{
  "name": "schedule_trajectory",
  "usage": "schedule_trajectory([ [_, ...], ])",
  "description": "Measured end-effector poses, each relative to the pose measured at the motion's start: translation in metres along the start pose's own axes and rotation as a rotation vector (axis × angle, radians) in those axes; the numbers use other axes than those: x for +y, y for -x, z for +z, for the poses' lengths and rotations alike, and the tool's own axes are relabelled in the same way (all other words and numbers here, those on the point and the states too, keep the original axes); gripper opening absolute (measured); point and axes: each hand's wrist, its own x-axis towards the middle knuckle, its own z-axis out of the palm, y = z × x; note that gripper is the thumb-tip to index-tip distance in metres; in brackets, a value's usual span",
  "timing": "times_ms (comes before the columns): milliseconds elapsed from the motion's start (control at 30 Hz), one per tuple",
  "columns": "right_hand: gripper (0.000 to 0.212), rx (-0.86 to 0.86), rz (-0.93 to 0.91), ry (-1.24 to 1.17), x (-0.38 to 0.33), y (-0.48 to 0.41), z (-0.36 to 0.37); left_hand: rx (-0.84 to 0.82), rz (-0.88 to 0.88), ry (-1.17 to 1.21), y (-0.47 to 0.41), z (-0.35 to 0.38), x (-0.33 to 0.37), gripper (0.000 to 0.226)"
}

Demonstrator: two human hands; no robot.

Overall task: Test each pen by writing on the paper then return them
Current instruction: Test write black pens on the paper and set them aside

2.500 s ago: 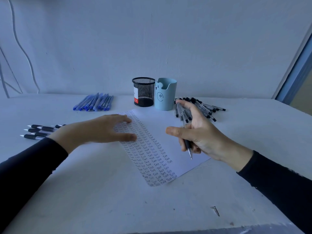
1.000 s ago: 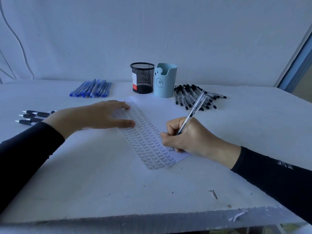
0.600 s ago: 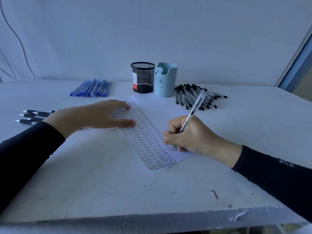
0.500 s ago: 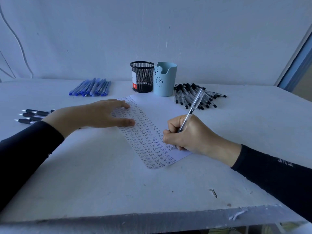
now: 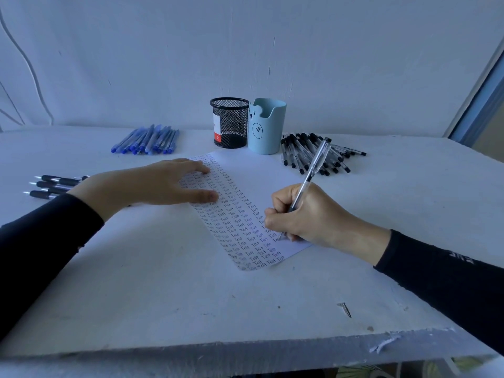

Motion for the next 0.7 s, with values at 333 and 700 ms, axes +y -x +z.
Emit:
schedule_trajectory([
  [333,0.051,-0.002,-0.014,-0.016,0.004,-0.003,-0.001,0.002,0.012,-0.013,0.002,-0.001,0.002,0.109],
  [700,0.029,0.001,0.007,-0.234,-0.009,-0.010,-0.014,-0.004,-0.001,-0.005,0.001,0.000,0.001,0.110],
])
